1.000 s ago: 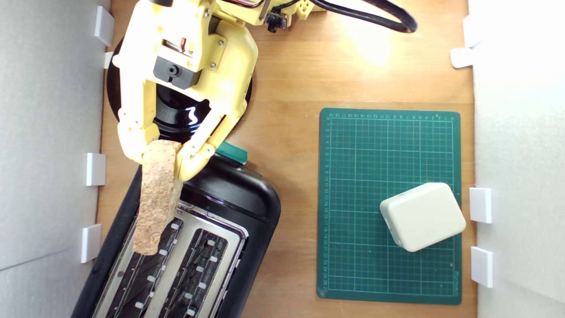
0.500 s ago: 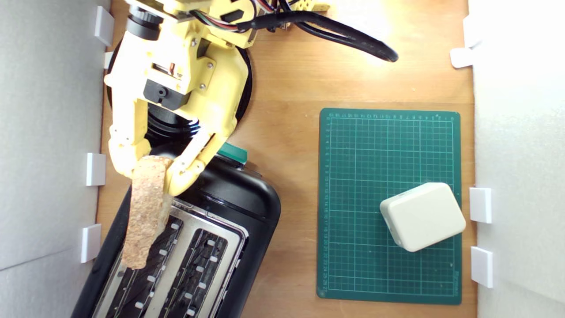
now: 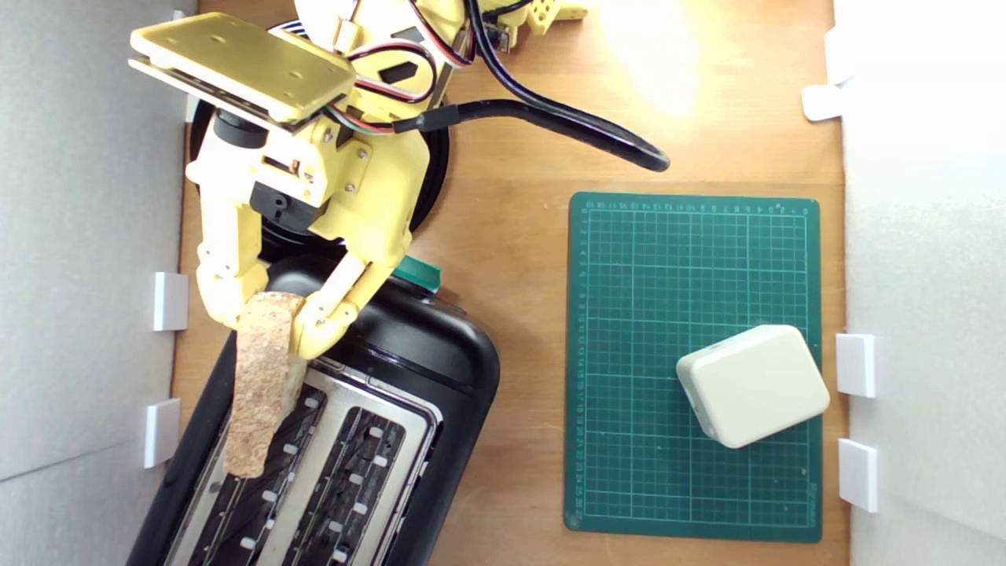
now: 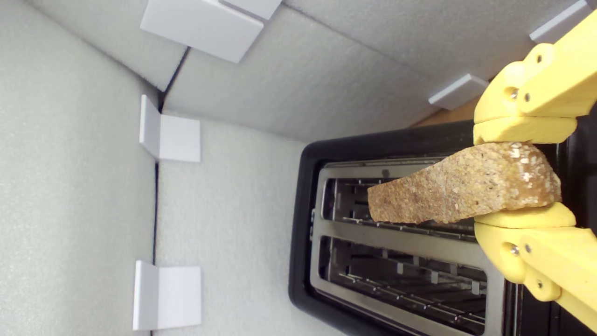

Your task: Pick bread and place in toaster

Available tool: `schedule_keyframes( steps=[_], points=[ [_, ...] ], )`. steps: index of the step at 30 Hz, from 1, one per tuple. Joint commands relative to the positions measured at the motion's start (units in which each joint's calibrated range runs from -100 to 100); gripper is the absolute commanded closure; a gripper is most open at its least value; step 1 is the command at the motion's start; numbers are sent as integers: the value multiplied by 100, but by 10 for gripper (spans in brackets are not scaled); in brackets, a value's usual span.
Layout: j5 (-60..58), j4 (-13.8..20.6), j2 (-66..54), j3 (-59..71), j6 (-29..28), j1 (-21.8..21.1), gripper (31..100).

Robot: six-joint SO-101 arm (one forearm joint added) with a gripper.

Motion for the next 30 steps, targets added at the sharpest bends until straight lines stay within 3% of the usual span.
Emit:
schedule_keyframes(
  steps=[1, 30],
  points=[
    [-245, -39, -68, -359, 11, 19, 729],
    [-595, -221, 1288, -368, 6, -21, 729]
  ],
)
